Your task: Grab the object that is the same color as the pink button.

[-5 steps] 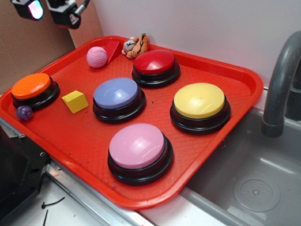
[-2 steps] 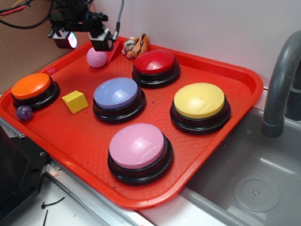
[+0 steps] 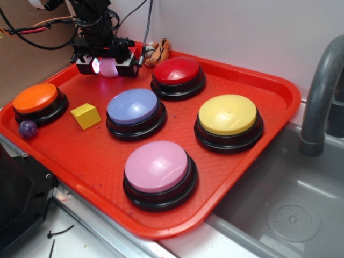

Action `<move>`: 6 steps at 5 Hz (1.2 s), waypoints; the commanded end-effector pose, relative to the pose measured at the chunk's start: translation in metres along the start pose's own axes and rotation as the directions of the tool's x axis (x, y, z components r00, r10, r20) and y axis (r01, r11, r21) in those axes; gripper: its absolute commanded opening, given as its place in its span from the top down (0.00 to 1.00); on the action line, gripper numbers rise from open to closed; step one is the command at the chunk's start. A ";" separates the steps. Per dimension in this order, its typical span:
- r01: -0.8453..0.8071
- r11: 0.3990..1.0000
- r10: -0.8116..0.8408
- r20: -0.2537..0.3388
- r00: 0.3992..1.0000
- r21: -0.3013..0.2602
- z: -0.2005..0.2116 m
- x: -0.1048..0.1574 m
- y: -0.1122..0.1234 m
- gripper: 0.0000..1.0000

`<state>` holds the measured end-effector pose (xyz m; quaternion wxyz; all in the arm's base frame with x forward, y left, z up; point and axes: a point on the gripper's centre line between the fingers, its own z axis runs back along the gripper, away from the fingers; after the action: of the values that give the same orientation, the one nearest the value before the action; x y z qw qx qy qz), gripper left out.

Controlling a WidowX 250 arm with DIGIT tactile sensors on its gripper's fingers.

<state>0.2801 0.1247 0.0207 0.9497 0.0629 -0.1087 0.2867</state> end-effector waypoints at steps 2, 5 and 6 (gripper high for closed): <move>0.311 0.946 -0.319 -0.084 0.944 -0.088 0.066 0.013 0.011 1.00; 0.399 0.894 -0.440 -0.240 0.865 -0.203 0.190 -0.020 -0.001 1.00; 0.378 0.903 -0.416 -0.199 0.887 -0.202 0.214 -0.033 0.000 1.00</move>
<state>0.2139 0.0601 0.2005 0.9952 -0.0303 0.0302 0.0878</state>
